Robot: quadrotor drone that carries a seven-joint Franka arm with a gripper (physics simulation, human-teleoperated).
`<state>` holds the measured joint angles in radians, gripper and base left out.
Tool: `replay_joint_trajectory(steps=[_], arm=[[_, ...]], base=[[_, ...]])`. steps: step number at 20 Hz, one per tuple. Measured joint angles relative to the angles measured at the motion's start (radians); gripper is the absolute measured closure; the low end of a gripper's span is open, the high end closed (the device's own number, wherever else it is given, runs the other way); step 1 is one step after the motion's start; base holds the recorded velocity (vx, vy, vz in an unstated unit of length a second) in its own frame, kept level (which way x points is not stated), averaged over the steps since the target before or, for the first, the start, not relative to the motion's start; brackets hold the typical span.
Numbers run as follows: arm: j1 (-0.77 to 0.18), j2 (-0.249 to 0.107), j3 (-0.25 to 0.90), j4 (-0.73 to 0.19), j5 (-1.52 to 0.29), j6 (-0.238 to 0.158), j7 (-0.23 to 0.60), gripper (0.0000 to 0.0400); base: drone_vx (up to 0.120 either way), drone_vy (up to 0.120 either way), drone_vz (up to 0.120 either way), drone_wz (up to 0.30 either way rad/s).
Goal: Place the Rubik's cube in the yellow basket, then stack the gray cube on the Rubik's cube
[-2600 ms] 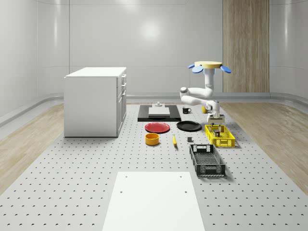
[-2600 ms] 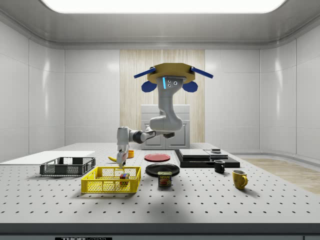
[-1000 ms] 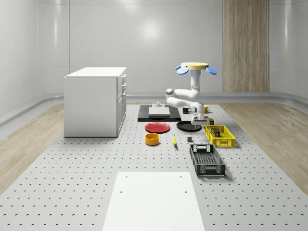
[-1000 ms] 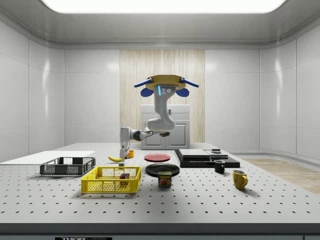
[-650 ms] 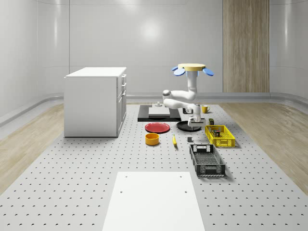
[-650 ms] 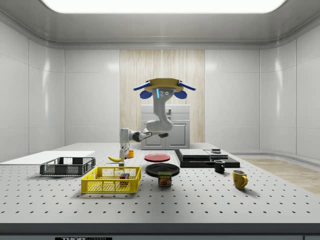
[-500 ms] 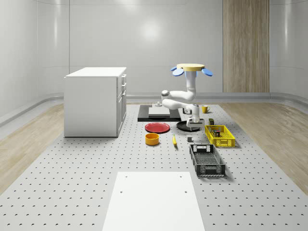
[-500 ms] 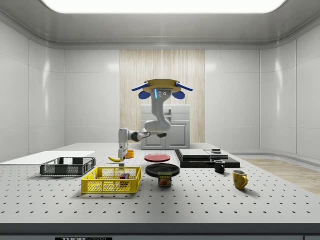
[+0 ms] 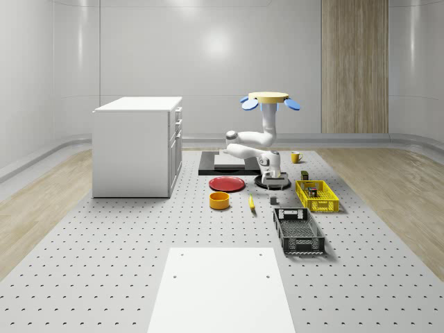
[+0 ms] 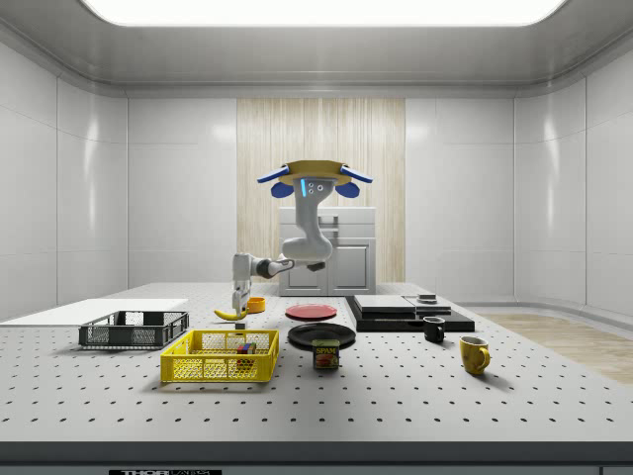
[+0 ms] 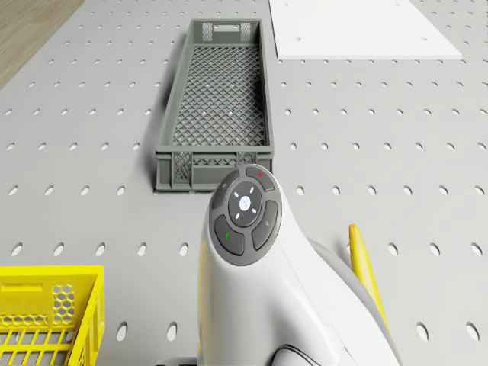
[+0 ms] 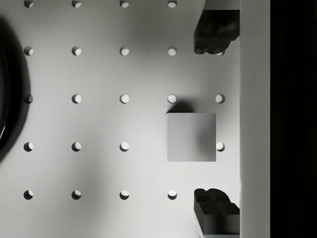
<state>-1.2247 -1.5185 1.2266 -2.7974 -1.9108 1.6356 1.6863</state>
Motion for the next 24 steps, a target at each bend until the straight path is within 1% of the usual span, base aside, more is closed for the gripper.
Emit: replay_joint_trajectory(steps=[3, 4, 10, 12, 16, 24], arm=[[0.000, 0.000, 0.000, 0.000, 0.000, 0.000, 0.000, 0.0000], [0.000, 0.000, 0.000, 0.000, 0.000, 0.000, 0.000, 0.0000], [0.000, 0.000, 0.000, 0.000, 0.000, 0.000, 0.000, 0.0000], [0.000, 0.001, 0.000, 0.000, 0.000, 0.000, 0.000, 0.0000], [0.000, 0.001, -0.004, 0.001, -0.004, 0.001, 0.000, 0.0000], [0.007, -0.001, -0.046, 0.017, -0.043, 0.021, -0.017, 0.0000]], base=[[0.000, -0.107, 0.000, 0.000], [0.000, 0.000, -0.040, 0.000], [0.000, 0.000, -0.120, 0.000], [0.000, 0.100, -0.120, 0.000], [0.000, 0.000, -0.010, 0.000], [0.000, 0.000, 0.000, 0.000]])
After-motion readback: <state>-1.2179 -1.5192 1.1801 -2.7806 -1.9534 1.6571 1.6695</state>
